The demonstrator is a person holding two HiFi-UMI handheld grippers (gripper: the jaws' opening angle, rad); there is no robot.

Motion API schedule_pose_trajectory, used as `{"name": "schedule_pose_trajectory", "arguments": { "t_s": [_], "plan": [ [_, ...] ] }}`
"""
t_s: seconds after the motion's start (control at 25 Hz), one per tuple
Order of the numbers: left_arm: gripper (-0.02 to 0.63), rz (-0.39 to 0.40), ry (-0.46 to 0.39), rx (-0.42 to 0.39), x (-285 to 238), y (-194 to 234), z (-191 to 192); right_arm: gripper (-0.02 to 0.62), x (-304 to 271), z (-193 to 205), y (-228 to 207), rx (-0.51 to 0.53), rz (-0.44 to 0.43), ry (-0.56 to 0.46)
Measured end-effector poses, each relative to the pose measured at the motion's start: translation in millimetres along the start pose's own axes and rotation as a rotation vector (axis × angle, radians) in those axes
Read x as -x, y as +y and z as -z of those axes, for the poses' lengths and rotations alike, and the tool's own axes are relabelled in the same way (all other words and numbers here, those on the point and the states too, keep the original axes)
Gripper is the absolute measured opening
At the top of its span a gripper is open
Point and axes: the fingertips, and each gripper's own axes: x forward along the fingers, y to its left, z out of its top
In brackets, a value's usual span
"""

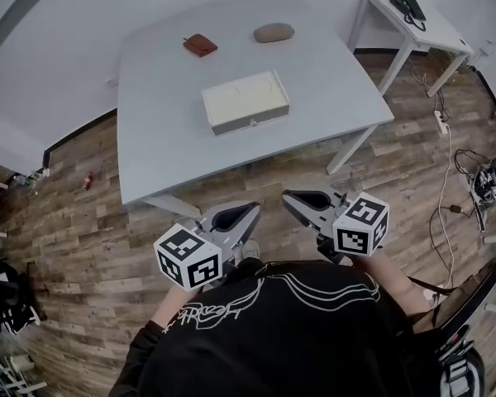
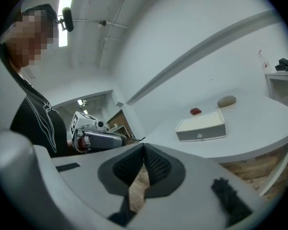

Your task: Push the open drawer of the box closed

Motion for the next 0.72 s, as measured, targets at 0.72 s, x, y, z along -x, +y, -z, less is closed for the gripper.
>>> {"name": "schedule_pose_trajectory", "arguments": {
  "t_s": [0.72],
  "plan": [
    [0.008,-0.025,-0.03,-0.108,-3,-100,4,0.008,70,10,67,0.111,-0.102,-0.011]
  ]
}}
